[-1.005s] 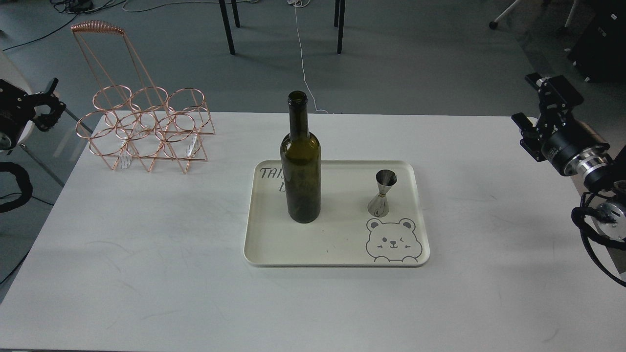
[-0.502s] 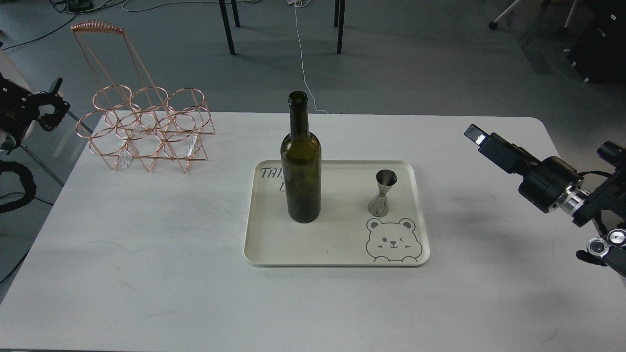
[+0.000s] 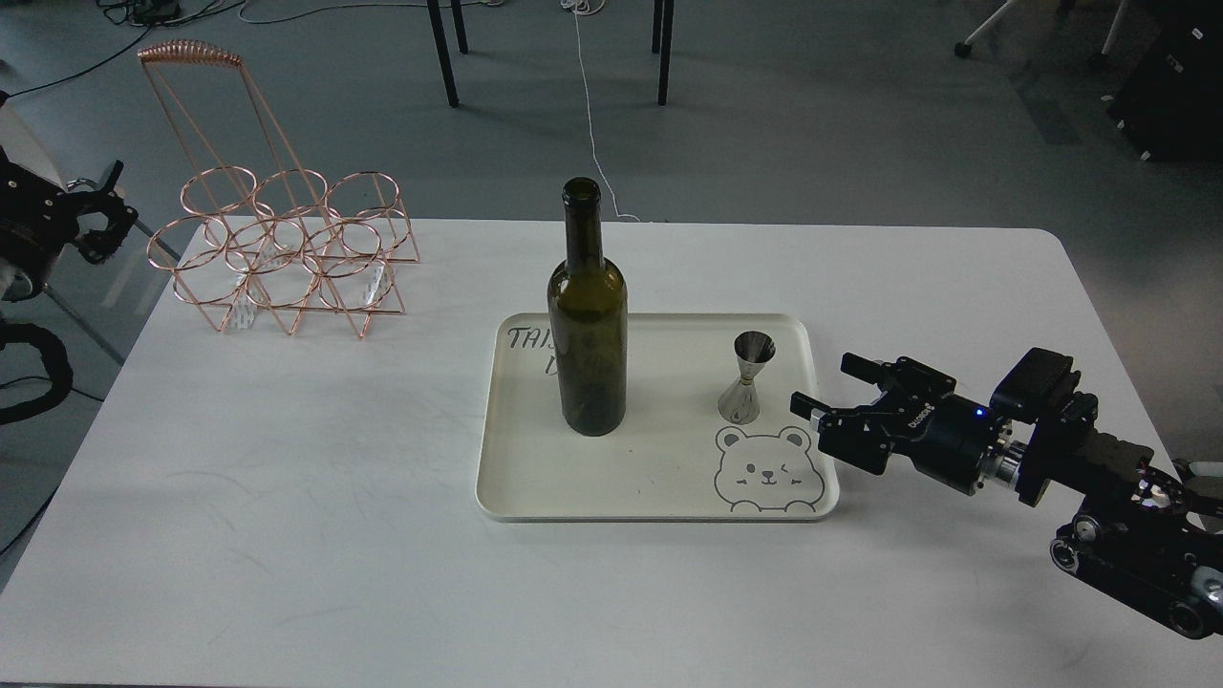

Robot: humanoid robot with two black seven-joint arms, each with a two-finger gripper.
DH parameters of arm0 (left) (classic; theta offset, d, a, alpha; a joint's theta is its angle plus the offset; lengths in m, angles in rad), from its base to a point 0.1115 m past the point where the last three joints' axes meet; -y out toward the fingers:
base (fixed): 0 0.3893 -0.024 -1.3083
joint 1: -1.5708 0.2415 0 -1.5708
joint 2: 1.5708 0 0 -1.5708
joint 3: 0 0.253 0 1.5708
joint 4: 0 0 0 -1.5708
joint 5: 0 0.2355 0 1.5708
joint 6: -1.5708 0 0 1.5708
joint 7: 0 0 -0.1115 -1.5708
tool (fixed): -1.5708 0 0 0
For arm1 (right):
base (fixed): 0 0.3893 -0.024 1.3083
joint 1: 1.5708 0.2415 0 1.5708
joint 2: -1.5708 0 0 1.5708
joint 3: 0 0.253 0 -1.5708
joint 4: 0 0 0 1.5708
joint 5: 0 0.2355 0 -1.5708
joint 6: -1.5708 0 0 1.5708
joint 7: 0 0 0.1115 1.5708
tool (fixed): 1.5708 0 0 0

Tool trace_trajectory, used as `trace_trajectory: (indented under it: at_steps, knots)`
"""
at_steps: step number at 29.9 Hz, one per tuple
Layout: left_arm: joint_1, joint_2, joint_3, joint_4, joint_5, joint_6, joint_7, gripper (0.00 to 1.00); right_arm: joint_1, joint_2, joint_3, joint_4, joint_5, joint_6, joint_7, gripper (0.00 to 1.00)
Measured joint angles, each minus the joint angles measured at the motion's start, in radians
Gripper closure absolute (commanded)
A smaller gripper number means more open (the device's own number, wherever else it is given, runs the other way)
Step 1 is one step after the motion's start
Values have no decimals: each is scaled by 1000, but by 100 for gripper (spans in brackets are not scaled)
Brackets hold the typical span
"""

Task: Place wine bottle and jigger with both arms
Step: 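Close the right gripper around the metal jigger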

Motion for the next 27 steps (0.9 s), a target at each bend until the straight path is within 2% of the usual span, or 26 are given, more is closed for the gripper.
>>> trace_trajectory:
  at_steps: [8, 15, 27]
  knots:
    - [0, 5, 1, 2, 0, 0, -8, 1, 101, 133, -101, -125, -5, -25, 0, 13]
    - [-1, 12, 4, 2, 0, 0, -9, 1, 126, 216, -147, -223, -5, -52, 0, 33]
    - [1, 12, 3, 2, 0, 0, -10, 2, 125, 266, -150, -298, -3, -94, 0, 46]
